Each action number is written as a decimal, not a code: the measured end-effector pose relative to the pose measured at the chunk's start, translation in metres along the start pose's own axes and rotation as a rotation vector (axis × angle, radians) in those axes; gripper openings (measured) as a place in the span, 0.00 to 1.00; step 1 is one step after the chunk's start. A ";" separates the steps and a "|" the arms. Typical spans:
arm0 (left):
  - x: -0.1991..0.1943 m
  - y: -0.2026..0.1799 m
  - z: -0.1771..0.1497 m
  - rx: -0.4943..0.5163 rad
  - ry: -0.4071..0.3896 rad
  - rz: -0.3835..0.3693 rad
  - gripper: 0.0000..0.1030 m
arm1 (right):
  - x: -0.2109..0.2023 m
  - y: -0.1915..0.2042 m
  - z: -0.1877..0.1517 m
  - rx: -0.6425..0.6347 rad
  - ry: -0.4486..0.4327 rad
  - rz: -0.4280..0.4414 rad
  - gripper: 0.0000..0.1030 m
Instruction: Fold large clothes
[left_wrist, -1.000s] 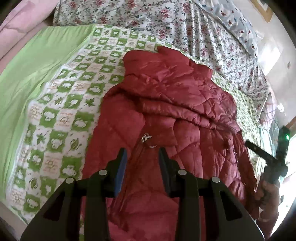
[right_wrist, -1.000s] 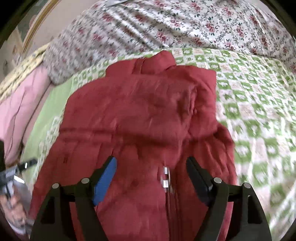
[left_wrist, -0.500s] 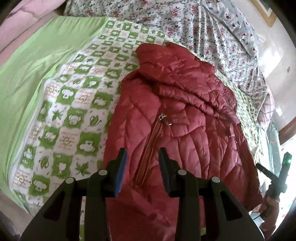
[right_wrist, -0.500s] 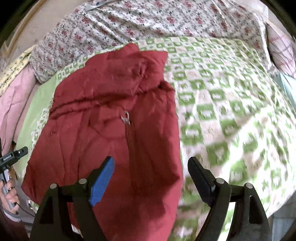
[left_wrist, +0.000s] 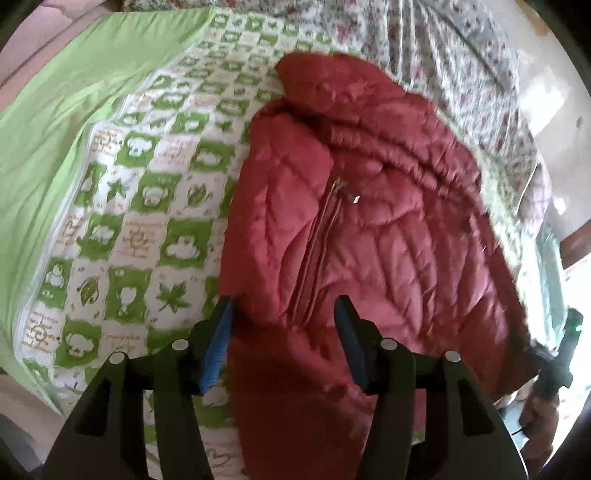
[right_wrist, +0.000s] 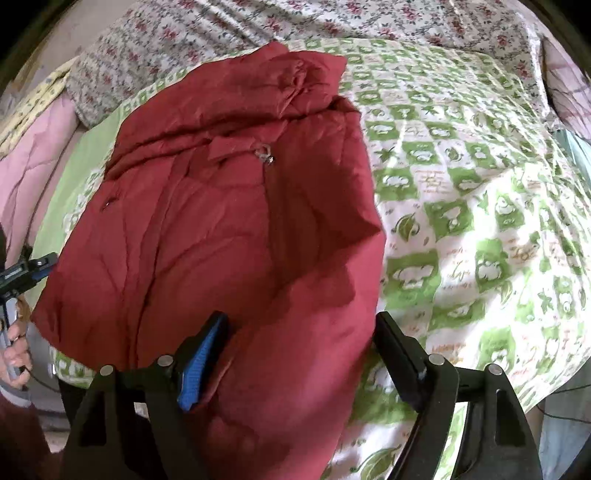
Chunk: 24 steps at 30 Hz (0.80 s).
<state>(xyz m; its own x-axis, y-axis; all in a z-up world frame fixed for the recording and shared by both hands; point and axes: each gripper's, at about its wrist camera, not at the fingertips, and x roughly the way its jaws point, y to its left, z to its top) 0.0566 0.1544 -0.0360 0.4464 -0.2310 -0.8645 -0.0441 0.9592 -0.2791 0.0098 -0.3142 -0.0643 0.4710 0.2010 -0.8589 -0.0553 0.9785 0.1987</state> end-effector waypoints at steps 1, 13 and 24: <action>0.002 0.000 -0.005 0.015 0.015 0.013 0.52 | -0.001 -0.001 -0.002 -0.002 0.003 0.004 0.71; 0.003 0.036 -0.034 0.009 0.068 0.006 0.61 | -0.013 -0.011 -0.012 0.010 0.009 0.053 0.51; 0.003 0.009 -0.035 0.140 0.098 -0.105 0.59 | -0.016 -0.006 -0.022 -0.006 0.015 0.086 0.52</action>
<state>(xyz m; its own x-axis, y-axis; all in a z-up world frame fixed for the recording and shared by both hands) 0.0261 0.1568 -0.0561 0.3524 -0.3394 -0.8721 0.1263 0.9406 -0.3150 -0.0166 -0.3219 -0.0618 0.4507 0.2848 -0.8460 -0.1005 0.9579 0.2689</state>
